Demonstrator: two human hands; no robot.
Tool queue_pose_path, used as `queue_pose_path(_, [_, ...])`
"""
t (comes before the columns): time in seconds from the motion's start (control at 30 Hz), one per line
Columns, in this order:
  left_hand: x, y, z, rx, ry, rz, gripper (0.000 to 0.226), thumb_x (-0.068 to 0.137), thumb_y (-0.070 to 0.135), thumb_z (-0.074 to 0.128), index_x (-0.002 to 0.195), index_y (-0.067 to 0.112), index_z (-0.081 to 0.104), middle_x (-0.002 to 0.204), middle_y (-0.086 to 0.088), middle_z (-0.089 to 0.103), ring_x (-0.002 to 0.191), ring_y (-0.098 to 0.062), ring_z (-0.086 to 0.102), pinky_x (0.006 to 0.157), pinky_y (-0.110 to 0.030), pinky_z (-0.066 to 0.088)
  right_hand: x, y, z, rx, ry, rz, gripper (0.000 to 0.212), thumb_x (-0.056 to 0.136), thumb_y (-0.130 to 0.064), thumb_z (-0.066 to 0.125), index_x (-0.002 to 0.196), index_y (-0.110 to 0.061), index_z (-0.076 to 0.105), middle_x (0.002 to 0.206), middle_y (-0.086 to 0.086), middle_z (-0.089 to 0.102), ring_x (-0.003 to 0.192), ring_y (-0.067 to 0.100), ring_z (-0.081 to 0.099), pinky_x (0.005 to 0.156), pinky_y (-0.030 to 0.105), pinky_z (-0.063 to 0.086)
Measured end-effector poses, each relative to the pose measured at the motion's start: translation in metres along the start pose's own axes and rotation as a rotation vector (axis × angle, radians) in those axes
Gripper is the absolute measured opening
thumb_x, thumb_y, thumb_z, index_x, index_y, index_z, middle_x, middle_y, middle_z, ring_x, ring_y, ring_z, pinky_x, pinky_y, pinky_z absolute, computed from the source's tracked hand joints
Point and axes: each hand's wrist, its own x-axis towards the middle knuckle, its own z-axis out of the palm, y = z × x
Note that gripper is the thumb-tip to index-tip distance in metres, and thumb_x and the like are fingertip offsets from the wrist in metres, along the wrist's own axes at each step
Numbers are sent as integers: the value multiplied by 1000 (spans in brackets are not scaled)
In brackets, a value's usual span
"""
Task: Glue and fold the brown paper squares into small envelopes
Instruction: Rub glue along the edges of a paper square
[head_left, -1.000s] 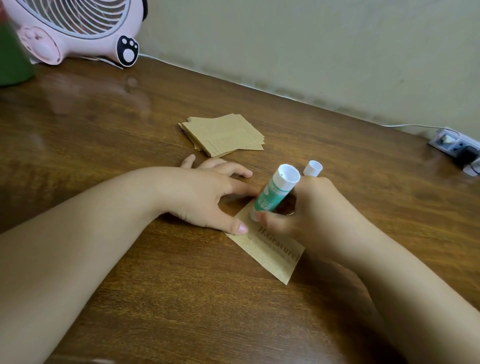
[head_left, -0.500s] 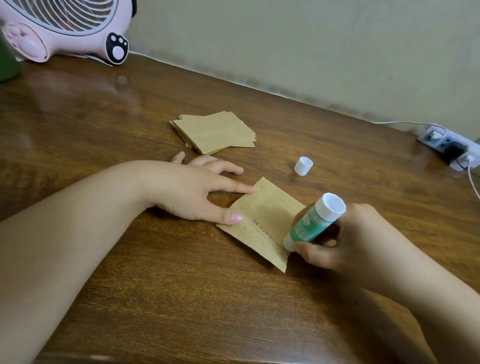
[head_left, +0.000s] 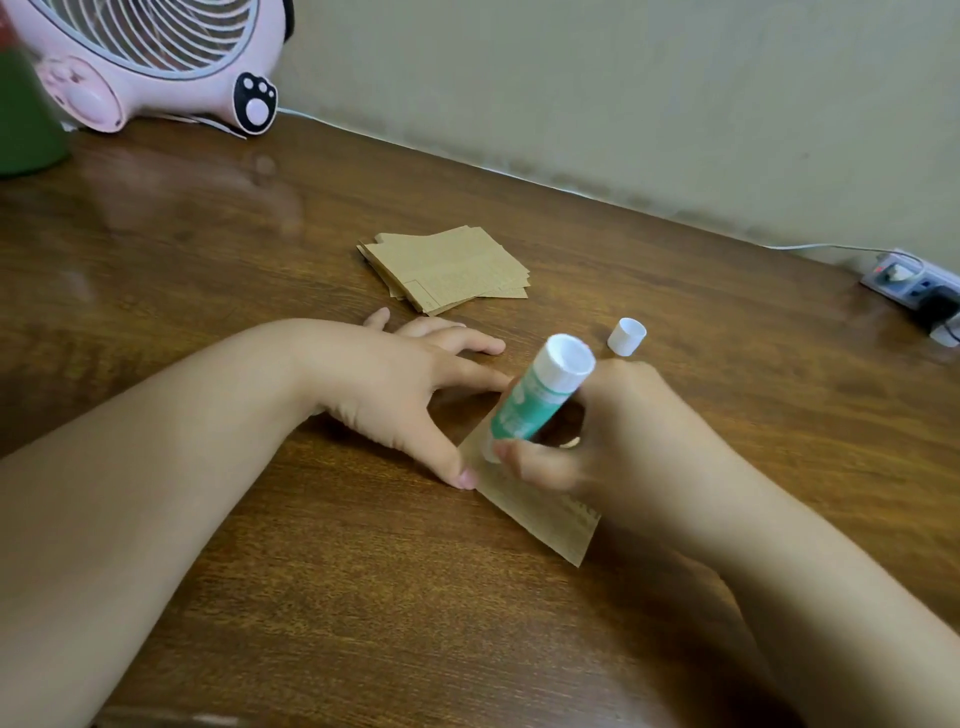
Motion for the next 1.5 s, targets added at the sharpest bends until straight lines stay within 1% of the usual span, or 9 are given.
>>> queue_pose_path(0.1, [1,-1,0,0,-2,0,85,74,64,63,143,55,12,146,39,-15,134,8,-25,113,-54,-16,4,-1,5,-42,-26,-37,15,79,-30,71,91,-21,70,76,-5,64,73,5,56,64,19,46])
queue_pose_path(0.27, [-1,-1,-1,2,-32,4,80,74,66,59,131,68,3,146,38,-19,134,8,-27,112,-54,-17,-6,7,0,-25,-52,1,14,77,-28,72,86,-19,67,81,-3,68,72,10,62,68,33,51])
queue_pose_path(0.47, [1,-2,1,-11,-27,11,84,73,67,60,136,67,6,146,38,-19,133,9,-27,111,-54,-19,-35,15,-7,-30,-33,29,13,72,-31,74,80,-22,70,75,-8,67,71,5,59,62,19,47])
queue_pose_path(0.6, [0,-3,1,-19,-30,14,84,72,68,61,136,67,6,146,38,-18,132,10,-28,111,-54,-20,-52,19,-12,-24,-35,69,23,64,-38,69,82,-23,69,86,-19,65,75,2,62,64,19,47])
queue_pose_path(0.7, [1,-3,1,-22,-28,16,84,72,69,61,136,67,6,147,38,-18,133,9,-28,110,-54,-20,-59,19,-23,19,-70,116,18,62,-40,68,77,-30,72,79,-22,68,73,1,64,66,22,49])
queue_pose_path(0.77, [2,-3,1,-22,-30,13,84,72,69,61,136,68,5,147,38,-18,133,8,-28,110,-55,-20,-57,16,-30,77,-24,116,17,63,-40,69,77,-31,73,79,-20,70,73,2,66,68,23,51])
queue_pose_path(0.9, [0,-1,-1,-5,-35,1,85,74,67,61,139,64,6,147,37,-19,134,7,-27,111,-56,-18,-25,7,-25,28,30,47,26,67,-43,65,85,-26,72,84,-12,71,76,0,65,68,22,52])
queue_pose_path(1.1, [0,-1,0,8,-40,-7,87,76,66,59,144,54,5,148,36,-20,135,6,-27,112,-55,-17,9,6,3,-21,-16,-30,13,79,-24,71,91,-20,70,80,-5,68,74,6,60,66,21,47])
queue_pose_path(1.5, [1,-4,1,-46,-40,5,83,72,68,61,135,69,6,147,38,-20,133,9,-29,110,-53,-22,-33,28,-14,-49,-15,55,16,71,-37,73,83,-27,70,80,-7,69,71,9,62,66,32,50])
